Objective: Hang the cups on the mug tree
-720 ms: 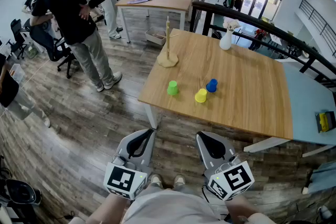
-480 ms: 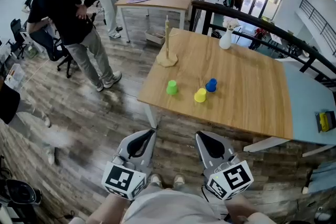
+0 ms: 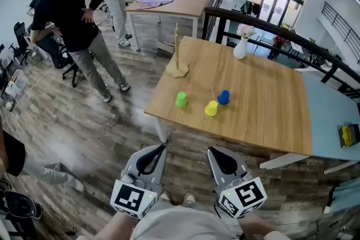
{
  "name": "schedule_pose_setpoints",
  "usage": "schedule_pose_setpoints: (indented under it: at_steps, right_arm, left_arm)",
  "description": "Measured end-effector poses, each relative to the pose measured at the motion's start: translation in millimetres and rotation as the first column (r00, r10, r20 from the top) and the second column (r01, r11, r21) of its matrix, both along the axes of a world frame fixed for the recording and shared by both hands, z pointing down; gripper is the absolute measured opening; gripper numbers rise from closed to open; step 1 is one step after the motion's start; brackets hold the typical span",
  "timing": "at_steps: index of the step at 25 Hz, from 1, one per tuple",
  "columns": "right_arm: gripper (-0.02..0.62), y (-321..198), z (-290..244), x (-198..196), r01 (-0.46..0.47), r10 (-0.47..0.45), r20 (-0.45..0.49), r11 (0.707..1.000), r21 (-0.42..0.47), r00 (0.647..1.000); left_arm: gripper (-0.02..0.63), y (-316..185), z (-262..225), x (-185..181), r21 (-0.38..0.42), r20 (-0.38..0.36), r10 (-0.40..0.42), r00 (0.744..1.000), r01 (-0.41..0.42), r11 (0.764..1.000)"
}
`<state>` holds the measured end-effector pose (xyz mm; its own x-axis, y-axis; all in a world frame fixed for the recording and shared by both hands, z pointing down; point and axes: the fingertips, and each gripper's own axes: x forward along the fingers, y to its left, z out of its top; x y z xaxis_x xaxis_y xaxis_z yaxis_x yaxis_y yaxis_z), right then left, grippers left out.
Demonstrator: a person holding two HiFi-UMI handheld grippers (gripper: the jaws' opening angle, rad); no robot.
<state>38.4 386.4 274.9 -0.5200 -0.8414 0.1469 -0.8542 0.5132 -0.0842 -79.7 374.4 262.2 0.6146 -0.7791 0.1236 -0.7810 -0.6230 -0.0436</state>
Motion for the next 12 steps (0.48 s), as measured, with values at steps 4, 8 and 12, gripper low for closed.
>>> schedule_pose_setpoints:
  at_steps: [4, 8, 12]
  right_arm:
    - [0.0, -0.2, 5.0, 6.1, 0.019, -0.019, 0.009, 1.0, 0.0, 1.0]
    - [0.0, -1.7, 12.4, 19.2, 0.03, -0.029, 0.016, 1.0, -0.01, 0.999]
    - [-0.001, -1.3, 13.0, 33.0, 0.045, -0.044, 0.024, 0.999, -0.013, 0.999]
  left_arm:
    - [0.002, 1.7, 5.7, 10.3, -0.006, 0.005, -0.005, 1.0, 0.005, 1.0]
    - [0.002, 1.8, 11.8, 21.9, -0.02, 0.01, -0.021, 1.0, 0.022, 1.0]
    - [0.002, 2.6, 10.0, 32.8, -0.015, 0.009, -0.04, 0.999, 0.04, 0.999]
